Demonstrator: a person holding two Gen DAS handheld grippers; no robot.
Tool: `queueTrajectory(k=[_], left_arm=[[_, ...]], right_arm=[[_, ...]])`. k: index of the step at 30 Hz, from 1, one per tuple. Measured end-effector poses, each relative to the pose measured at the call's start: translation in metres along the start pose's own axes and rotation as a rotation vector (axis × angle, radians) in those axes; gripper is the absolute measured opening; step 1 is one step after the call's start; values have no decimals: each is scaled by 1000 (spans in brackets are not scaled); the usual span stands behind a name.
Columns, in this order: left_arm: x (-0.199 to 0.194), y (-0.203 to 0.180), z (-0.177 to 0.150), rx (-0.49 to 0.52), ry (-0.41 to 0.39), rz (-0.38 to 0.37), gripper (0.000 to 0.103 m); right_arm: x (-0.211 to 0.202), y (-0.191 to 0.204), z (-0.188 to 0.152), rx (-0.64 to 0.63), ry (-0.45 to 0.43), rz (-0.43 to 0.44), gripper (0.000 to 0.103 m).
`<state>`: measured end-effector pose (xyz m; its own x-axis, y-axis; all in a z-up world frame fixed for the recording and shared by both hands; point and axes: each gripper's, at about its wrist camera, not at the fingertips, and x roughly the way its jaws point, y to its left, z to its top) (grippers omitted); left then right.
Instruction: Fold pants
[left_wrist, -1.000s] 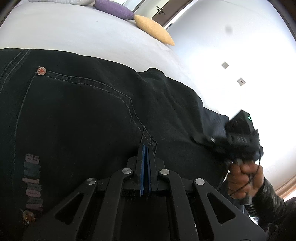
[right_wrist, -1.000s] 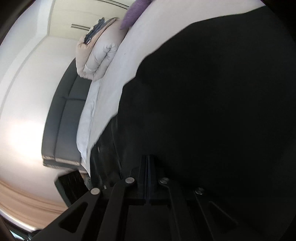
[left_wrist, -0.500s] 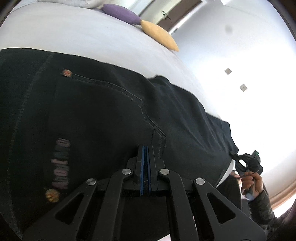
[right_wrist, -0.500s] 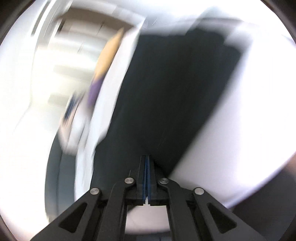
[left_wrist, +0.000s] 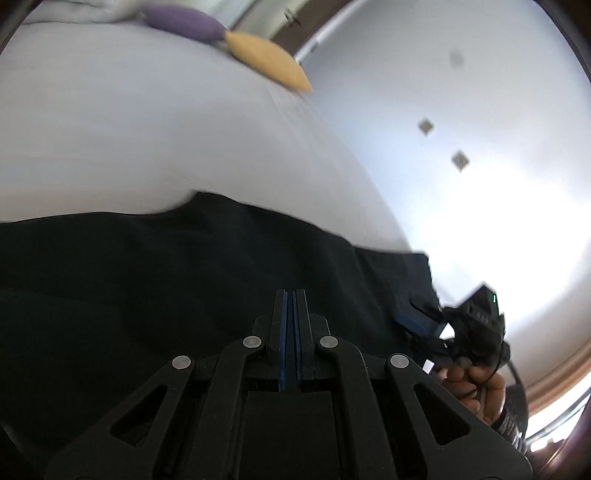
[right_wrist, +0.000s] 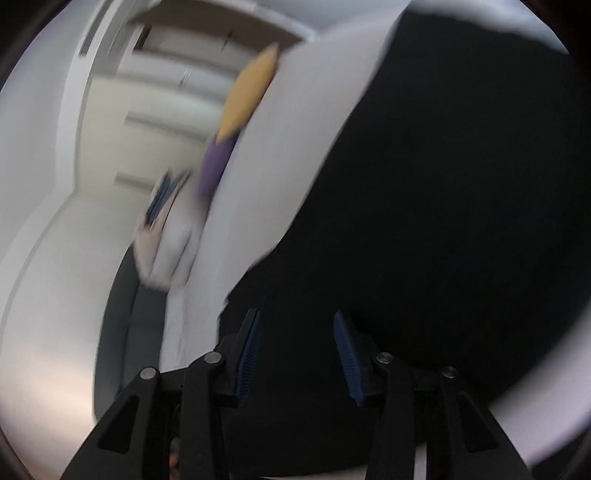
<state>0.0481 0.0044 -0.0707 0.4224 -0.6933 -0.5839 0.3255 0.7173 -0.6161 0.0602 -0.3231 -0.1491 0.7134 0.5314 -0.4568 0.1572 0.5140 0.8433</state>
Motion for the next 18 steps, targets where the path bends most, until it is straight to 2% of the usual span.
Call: queueTrajectory(k=[2, 4, 6, 7, 10, 15, 17, 18], left_arm=[[28, 5, 2, -15, 74, 2, 2], [49, 22, 0, -55, 128, 39, 2], [52, 39, -1, -118, 100, -30, 2], [50, 47, -2, -149, 83, -50, 2], [42, 62, -3, -171, 61, -51, 2], [25, 73, -3, -178, 32, -10, 2], [18, 77, -6, -178, 19, 16, 2], [15, 80, -7, -181, 15, 21, 2]], right_arm=[[23, 3, 10, -14, 38, -5, 41], [27, -5, 21, 11, 39, 3, 29], [26, -13, 33, 13, 16, -23, 5], [19, -23, 35, 21, -9, -39, 0], [-21, -59, 59, 92, -115, -26, 0], [-96, -87, 88, 124, -332, -133, 0], [-121, -95, 91, 148, -390, -141, 0], [-138, -92, 90, 134, -434, -190, 0]])
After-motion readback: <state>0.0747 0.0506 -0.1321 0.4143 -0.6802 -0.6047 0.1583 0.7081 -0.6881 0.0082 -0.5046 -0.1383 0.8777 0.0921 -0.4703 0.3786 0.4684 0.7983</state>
